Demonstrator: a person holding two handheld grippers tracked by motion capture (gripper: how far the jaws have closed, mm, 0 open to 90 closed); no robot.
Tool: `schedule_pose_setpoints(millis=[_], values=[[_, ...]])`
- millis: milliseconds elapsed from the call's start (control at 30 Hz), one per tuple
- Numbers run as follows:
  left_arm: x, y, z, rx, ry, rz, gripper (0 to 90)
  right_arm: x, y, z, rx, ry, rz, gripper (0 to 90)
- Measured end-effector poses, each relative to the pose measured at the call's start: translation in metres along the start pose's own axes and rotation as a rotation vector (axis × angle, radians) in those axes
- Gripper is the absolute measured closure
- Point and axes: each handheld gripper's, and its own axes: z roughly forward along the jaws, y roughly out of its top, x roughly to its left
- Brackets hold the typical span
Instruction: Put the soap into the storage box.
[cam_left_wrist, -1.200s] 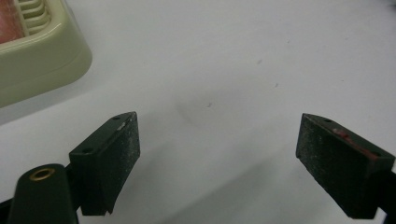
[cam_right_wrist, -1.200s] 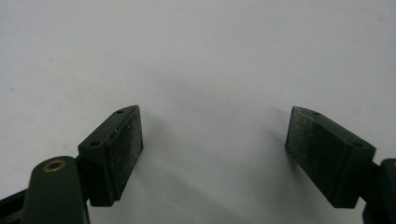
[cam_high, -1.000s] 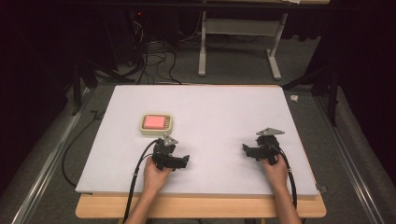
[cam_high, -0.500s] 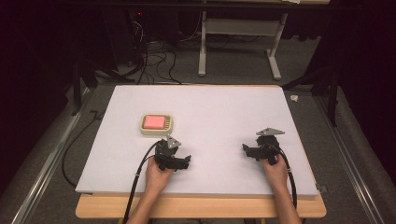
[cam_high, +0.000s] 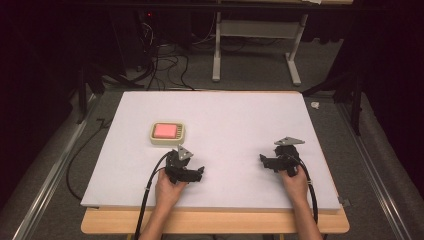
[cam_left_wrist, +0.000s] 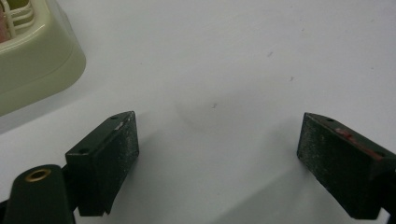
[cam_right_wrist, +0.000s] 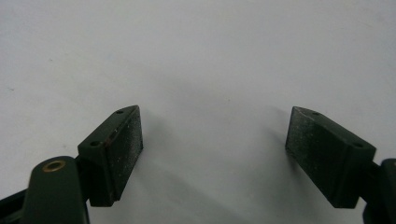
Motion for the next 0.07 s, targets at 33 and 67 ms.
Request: schedule_pose_setpoints(millis=[33,67], values=[[0.0000,0.0000,0.0000,0.000,0.000,0.000,13.2,0.0001,0.0000,0.0000,0.000,0.000,0.000,19.5],[0.0000,0.0000,0.0000,0.000,0.000,0.000,13.2,0.0000,0.0000,0.0000,0.000,0.000,0.000,19.5]])
